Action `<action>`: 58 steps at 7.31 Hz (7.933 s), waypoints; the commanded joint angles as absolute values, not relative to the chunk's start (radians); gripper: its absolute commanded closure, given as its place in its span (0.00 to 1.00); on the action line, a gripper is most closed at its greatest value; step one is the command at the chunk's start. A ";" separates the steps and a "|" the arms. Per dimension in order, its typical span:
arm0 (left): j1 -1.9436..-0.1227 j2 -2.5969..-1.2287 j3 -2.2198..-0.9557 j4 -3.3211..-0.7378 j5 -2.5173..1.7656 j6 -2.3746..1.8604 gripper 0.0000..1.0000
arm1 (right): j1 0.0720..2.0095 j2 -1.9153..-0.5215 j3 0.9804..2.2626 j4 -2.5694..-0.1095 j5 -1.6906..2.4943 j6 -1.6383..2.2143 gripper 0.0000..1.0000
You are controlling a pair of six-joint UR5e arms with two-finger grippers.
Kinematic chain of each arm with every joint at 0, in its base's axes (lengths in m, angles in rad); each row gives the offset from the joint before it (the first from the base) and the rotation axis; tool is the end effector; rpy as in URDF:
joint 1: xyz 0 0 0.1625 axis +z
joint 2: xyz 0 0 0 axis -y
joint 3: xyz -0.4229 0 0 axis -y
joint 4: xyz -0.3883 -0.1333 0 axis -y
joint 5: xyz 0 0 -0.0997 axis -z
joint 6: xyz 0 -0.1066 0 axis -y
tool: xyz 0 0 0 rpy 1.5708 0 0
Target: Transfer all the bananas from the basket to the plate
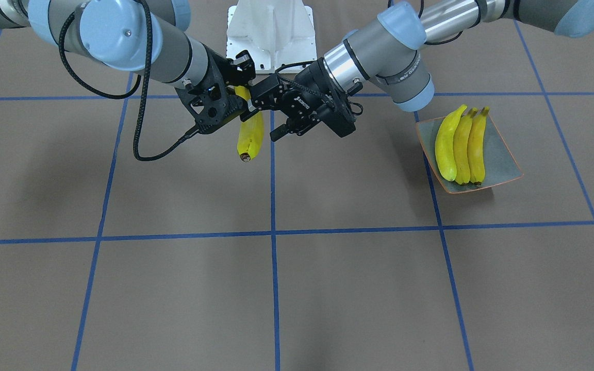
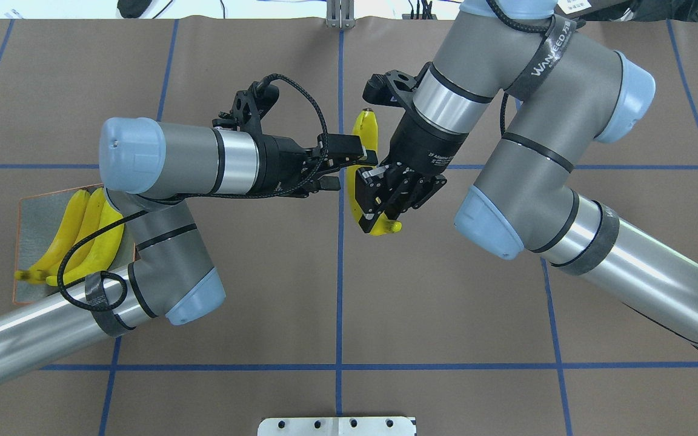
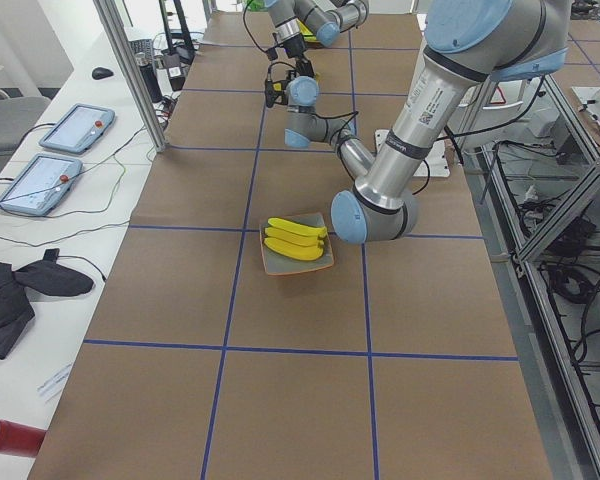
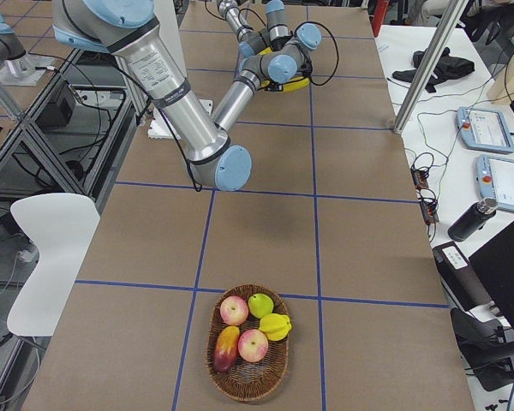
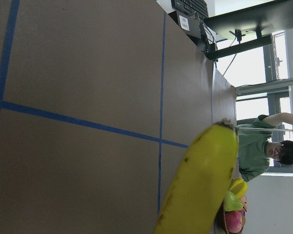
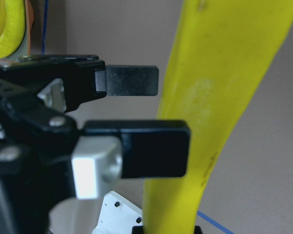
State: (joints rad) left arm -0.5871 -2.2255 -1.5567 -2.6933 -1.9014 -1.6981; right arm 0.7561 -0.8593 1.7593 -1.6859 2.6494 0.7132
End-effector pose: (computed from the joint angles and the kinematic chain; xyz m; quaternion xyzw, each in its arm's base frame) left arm 0.4854 -0.4415 0.1487 0.0716 0.7650 -0.1004 0.6321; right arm -0.4267 -0.4565 0.1438 -0.0913 -0.5697 -0.2364 0.7818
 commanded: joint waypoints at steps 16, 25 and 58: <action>-0.578 -2.230 -1.485 -2.698 -1.885 -1.689 1.00 | 0.853 -0.877 1.778 -1.606 2.704 0.880 0.01; -1.095 -1.849 -1.480 -2.692 -2.541 -1.224 1.00 | 1.052 -1.084 1.878 -1.621 2.254 0.864 0.01; -1.460 -1.934 -1.293 -1.841 -2.152 0.006 0.00 | 1.283 -1.308 1.690 -1.617 2.159 0.404 0.00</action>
State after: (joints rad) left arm -1.3959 -1.9179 -1.2922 -2.0045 -2.1582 -0.2069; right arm 1.1871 -1.3004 1.7610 -1.6152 2.1021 0.5364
